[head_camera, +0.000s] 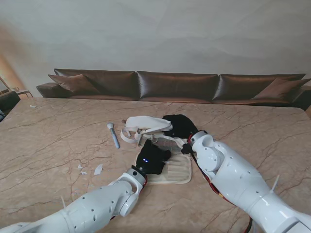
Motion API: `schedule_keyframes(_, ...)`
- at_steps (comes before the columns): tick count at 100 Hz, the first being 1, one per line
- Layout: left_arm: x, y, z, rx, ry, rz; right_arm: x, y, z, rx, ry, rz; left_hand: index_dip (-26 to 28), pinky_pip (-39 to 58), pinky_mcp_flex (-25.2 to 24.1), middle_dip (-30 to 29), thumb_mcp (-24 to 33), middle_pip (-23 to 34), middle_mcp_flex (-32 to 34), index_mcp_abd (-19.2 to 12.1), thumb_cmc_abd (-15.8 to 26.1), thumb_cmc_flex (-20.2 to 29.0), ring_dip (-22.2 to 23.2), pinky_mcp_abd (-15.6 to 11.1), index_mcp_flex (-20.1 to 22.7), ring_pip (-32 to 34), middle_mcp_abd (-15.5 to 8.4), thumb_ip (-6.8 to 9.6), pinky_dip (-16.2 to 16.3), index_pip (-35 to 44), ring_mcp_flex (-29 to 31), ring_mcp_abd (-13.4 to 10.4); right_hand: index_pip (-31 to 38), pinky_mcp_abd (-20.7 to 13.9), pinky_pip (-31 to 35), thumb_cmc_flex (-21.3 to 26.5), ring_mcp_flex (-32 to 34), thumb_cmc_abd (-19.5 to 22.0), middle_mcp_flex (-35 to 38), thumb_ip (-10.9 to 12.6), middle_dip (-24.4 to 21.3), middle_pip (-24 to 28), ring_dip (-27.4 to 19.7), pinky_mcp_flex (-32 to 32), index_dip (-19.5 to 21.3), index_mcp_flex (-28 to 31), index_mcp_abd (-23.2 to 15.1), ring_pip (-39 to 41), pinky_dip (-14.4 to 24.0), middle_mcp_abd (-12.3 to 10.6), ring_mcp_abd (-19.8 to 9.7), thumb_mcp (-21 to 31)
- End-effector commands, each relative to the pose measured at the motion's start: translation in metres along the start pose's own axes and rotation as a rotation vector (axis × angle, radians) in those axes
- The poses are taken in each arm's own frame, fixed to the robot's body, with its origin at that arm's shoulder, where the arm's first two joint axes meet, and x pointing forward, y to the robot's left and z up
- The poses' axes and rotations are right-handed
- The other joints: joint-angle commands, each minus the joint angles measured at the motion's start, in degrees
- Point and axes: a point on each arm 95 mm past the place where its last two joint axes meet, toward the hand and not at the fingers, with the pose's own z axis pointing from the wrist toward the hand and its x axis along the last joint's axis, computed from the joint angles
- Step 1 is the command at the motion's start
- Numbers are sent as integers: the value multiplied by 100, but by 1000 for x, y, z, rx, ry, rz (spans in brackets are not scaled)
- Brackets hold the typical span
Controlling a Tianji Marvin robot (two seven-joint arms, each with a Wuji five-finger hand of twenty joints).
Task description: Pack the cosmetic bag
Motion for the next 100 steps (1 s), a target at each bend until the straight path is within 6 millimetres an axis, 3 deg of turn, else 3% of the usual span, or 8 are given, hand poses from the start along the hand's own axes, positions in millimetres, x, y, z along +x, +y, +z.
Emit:
schedule_keyframes(1,14,-3,3,18,19,-25,9,-1,3,-7,15,10,-27,155,1,-90,288,290,232,-221,219,390,75,-24,305,72,60,178,96,461,-43,106,540,-122,692,387,631,609,221,71,46,142,77,360,-100,280,-659,427,136,-30,-198,335)
schedule_keyframes(53,27,6,-1,-22,38,-229,8,-3,4,-2,0,-11,-1082,-240,-182,-550,-590,-173,-116,51,801,741,-265,-207,-14,-411,-12,89,-101,462,-373,-95,558,-129,706,433,624,611,213,83,89,203,57,392,-82,297,-672,428,106,-31,-200,317)
schedule_keyframes(64,26,6,-2,-31,54,-269,7,-3,5,0,-1,-13,-1851,-445,-291,-1116,-416,-611,-431,320,711,463,-523,-282,-99,-733,45,128,-165,149,-568,-160,559,-128,706,430,625,608,211,83,101,214,58,388,-73,294,-676,434,101,-32,-207,315)
schedule_keyframes(71,24,7,-4,-58,58,-324,7,-2,5,0,-1,-15,-2278,-717,-602,-2534,-161,-118,-1418,787,756,-186,-570,-336,-293,-913,246,307,-151,-527,-938,-130,566,-128,706,439,623,609,210,85,107,220,57,386,-66,307,-681,432,98,-33,-208,318)
schedule_keyframes(75,22,7,-5,-67,56,-345,7,-2,5,0,-2,-16,-2304,-837,-711,-2947,48,-106,-1705,1010,946,-647,-623,-355,-319,-1025,322,548,-151,-952,-1116,-111,569,-127,706,441,623,610,214,84,115,228,56,384,-60,306,-688,430,97,-37,-208,314)
schedule_keyframes(79,20,7,-6,-69,60,-354,6,-1,4,1,-2,-19,-2292,-978,-794,-3118,193,-192,-1914,1160,1234,-1165,-737,-363,-342,-1162,350,951,-180,-1352,-1262,-119,582,-127,705,451,624,610,211,87,125,237,55,382,-45,311,-708,430,96,-48,-210,316)
schedule_keyframes(82,18,6,-7,-67,62,-355,6,-1,4,2,-2,-22,-2268,-1058,-831,-3190,116,-236,-2033,1225,1427,-1361,-808,-358,-376,-1231,356,1151,-202,-1543,-1334,-123,595,-127,705,457,625,609,204,87,138,248,56,381,-25,310,-737,431,95,-44,-212,313)
schedule_keyframes(100,8,-5,-16,-26,55,-357,4,2,3,7,-2,-34,-2284,-1526,-1073,-3322,-196,-314,-2392,1227,1395,-1654,-1029,-396,-546,-1452,360,1155,-399,-1908,-1614,-153,617,-126,706,479,625,613,194,94,206,297,65,381,34,311,-765,447,91,-69,-229,290)
